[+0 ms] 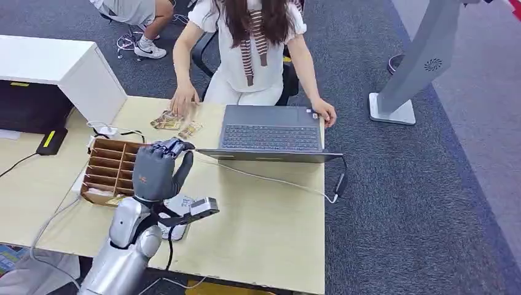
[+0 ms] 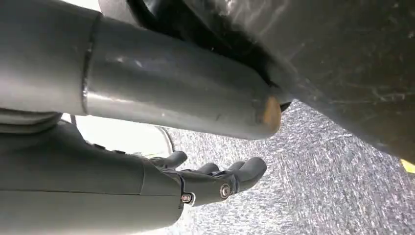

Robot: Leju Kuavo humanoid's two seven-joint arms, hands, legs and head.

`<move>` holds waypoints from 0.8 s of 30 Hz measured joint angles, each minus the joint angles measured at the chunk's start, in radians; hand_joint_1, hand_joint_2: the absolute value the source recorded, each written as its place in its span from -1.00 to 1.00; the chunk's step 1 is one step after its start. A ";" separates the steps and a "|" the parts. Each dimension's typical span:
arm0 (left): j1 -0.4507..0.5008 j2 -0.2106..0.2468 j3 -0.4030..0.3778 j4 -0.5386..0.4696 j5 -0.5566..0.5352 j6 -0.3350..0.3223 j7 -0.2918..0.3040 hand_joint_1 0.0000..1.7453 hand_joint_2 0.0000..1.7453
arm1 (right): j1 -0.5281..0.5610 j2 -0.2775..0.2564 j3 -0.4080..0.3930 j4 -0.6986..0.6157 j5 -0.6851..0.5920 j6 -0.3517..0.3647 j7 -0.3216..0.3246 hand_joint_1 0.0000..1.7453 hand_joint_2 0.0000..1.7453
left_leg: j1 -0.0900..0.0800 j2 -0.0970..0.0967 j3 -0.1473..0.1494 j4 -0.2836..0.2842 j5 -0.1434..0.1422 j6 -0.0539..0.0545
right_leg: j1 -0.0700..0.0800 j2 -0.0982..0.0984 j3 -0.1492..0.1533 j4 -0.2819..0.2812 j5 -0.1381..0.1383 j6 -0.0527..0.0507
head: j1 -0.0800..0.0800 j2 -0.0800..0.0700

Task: Pass the card to the sensor for recognition and then transmit it.

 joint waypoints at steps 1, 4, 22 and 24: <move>-0.022 -0.003 -0.006 0.000 -0.001 -0.007 0.010 1.00 1.00 | -0.001 0.000 0.003 0.000 0.003 0.002 0.001 -1.00 -1.00 | 0.000 0.000 0.000 0.000 0.000 0.000 | 0.000 0.000 0.000 0.000 0.000 0.000 | 0.000 0.000; -0.078 -0.010 -0.021 0.000 -0.003 -0.016 0.020 1.00 1.00 | -0.001 0.000 0.009 0.000 0.011 0.004 0.003 -1.00 -1.00 | 0.000 0.000 0.000 0.000 0.000 0.000 | 0.000 0.001 0.000 0.000 0.000 0.000 | 0.000 0.000; -0.619 -0.082 -0.029 0.553 -0.121 -0.079 0.255 1.00 1.00 | -0.021 0.000 0.085 0.000 0.025 0.070 -0.008 -1.00 -1.00 | 0.000 0.000 -0.001 0.000 0.003 0.000 | 0.001 0.001 0.000 0.000 0.003 0.000 | 0.000 0.000; -0.640 -0.082 -0.019 0.598 -0.125 -0.077 0.263 1.00 1.00 | -0.022 0.000 0.091 0.000 0.025 0.070 -0.013 -1.00 -1.00 | 0.000 0.000 -0.001 0.000 0.003 0.000 | 0.001 0.001 0.000 0.000 0.003 0.000 | 0.000 0.000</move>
